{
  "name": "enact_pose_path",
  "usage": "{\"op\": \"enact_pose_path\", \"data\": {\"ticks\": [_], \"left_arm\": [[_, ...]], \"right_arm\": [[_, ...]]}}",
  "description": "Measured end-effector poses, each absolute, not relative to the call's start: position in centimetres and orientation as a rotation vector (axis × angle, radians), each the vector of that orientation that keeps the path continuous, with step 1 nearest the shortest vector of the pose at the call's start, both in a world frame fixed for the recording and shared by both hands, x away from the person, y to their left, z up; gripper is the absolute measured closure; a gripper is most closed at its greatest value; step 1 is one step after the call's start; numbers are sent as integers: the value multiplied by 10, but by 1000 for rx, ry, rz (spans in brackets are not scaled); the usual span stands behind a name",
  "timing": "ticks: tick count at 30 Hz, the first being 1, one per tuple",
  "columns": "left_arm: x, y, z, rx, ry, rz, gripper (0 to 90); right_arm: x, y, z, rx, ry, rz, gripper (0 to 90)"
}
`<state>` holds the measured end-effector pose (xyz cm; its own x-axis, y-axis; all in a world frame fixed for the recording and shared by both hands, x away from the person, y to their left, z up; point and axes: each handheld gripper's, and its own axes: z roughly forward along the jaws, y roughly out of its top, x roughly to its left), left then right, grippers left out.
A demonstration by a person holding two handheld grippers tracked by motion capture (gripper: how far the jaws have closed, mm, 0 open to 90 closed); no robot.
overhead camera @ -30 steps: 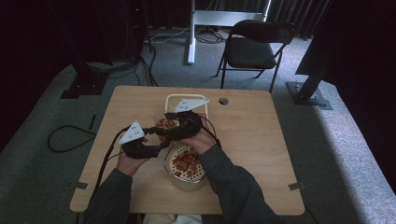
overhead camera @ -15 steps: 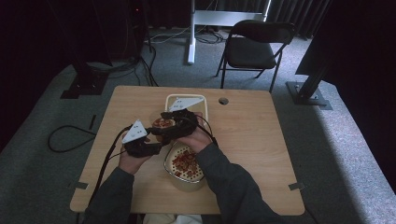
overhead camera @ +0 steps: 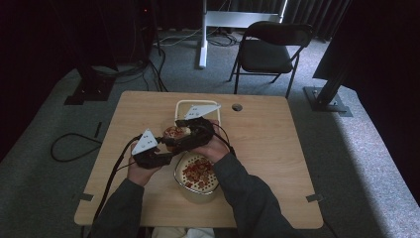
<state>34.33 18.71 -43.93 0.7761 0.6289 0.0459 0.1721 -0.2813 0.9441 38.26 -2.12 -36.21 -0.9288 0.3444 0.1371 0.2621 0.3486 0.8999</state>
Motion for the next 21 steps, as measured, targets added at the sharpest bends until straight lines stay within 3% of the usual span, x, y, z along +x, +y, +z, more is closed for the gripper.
{"op": "enact_pose_path", "data": {"ticks": [11, 21], "left_arm": [[342, 200, -439, 1820, 652, 534, 433], [340, 211, -439, 1830, 683, 554, 432]], "right_arm": [[379, -65, -369, 639, 2460, 1612, 173], [375, -141, -380, 821, 2271, 1521, 179]]}}
